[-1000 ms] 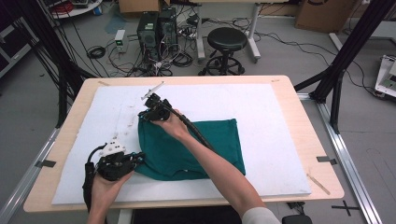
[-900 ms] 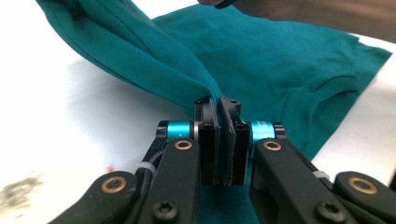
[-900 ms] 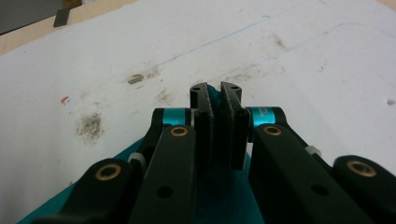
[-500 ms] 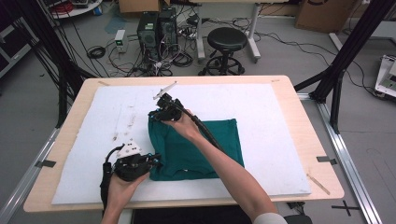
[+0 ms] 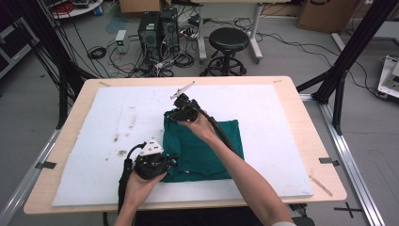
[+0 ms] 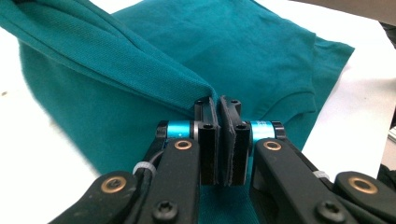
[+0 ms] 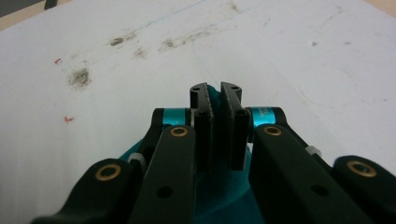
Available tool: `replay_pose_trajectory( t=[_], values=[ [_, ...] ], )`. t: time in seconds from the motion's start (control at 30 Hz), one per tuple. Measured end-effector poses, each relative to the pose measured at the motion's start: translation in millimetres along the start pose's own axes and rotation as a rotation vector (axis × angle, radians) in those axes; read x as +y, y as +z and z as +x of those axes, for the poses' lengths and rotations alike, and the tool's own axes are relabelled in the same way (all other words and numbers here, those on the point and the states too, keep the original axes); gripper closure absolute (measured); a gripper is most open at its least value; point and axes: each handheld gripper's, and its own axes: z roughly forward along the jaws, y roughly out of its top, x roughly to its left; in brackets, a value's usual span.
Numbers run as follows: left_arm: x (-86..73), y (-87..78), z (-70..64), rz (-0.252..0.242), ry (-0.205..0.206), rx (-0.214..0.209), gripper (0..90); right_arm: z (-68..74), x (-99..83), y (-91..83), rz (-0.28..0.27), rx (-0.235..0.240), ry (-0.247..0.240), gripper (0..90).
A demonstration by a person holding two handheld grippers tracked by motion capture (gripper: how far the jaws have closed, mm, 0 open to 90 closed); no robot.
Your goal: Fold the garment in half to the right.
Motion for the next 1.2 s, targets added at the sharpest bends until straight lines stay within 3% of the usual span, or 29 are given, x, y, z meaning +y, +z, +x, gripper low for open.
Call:
replay_pose_trajectory(
  t=[0.23,0.77,1.2],
  values=[
    [2.2,11.2,-6.6,0.005,-0.002,-0.013,85.9,-8.9,-18.2,-5.6,0.019,-0.033,0.025,85.6],
    [13.7,30.3,-23.8,0.003,0.006,-0.009,85.9,-27.2,-41.8,-23.1,0.016,-0.043,0.112,85.6],
    [23.4,49.9,-38.4,0.012,0.01,-0.006,85.8,-34.3,-49.3,-36.3,0.029,-0.069,0.122,85.5]
  ],
)
